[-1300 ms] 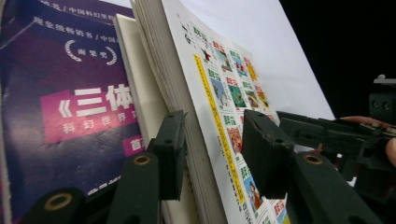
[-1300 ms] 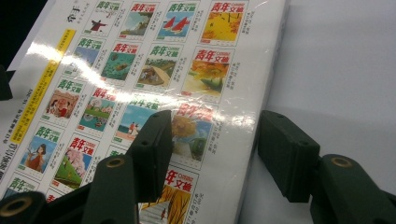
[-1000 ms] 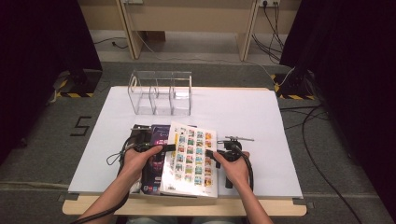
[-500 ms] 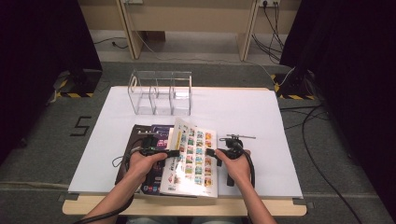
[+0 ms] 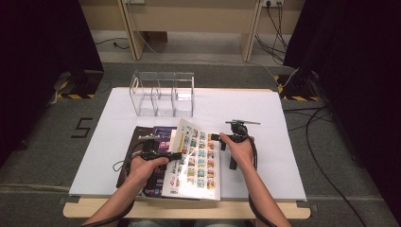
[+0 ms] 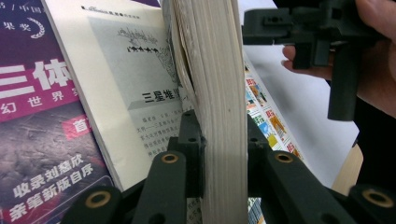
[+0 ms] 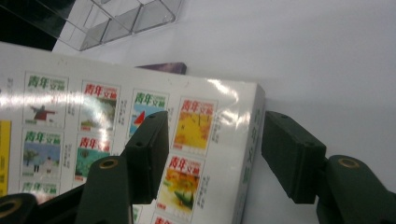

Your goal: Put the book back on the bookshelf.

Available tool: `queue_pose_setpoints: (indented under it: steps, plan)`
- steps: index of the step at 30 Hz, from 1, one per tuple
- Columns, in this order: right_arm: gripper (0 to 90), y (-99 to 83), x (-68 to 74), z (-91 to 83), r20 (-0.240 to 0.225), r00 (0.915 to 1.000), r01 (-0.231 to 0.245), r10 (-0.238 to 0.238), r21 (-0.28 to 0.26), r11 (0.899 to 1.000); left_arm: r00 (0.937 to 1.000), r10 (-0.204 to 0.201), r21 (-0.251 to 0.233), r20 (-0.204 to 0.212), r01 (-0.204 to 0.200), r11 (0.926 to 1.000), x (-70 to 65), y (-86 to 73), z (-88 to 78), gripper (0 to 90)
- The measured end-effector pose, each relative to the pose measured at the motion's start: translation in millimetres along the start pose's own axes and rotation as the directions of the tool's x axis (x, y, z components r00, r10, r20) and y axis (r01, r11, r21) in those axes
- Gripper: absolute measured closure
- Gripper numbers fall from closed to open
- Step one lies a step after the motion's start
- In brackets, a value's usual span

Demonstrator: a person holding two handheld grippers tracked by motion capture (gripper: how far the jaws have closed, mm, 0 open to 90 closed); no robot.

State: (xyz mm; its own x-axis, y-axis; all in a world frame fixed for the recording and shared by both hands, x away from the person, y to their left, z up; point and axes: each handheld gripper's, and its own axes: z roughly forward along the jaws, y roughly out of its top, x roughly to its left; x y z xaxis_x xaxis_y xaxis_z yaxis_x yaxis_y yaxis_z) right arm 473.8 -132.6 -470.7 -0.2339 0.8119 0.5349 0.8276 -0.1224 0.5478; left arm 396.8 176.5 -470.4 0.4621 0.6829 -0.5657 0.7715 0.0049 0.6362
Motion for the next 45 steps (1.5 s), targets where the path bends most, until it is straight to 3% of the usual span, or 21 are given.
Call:
queue_pose_setpoints:
  steps: [16, 45]
  plan:
    - [41.7, 19.9, -8.7, 20.2, 0.028, 0.9986, -0.046, 0.045, 0.019, 0.999, 0.9998, -0.021, 0.002, 0.002, 0.021, 0.9998, 5.7, -3.0, 0.3, 75.1]
    - [38.9, 24.3, -6.4, 37.0, -0.033, 0.9982, -0.049, 0.050, 0.029, 0.998, 0.9991, -0.042, -0.022, -0.004, 0.042, 0.9989, 12.5, -10.5, -1.0, 72.9]
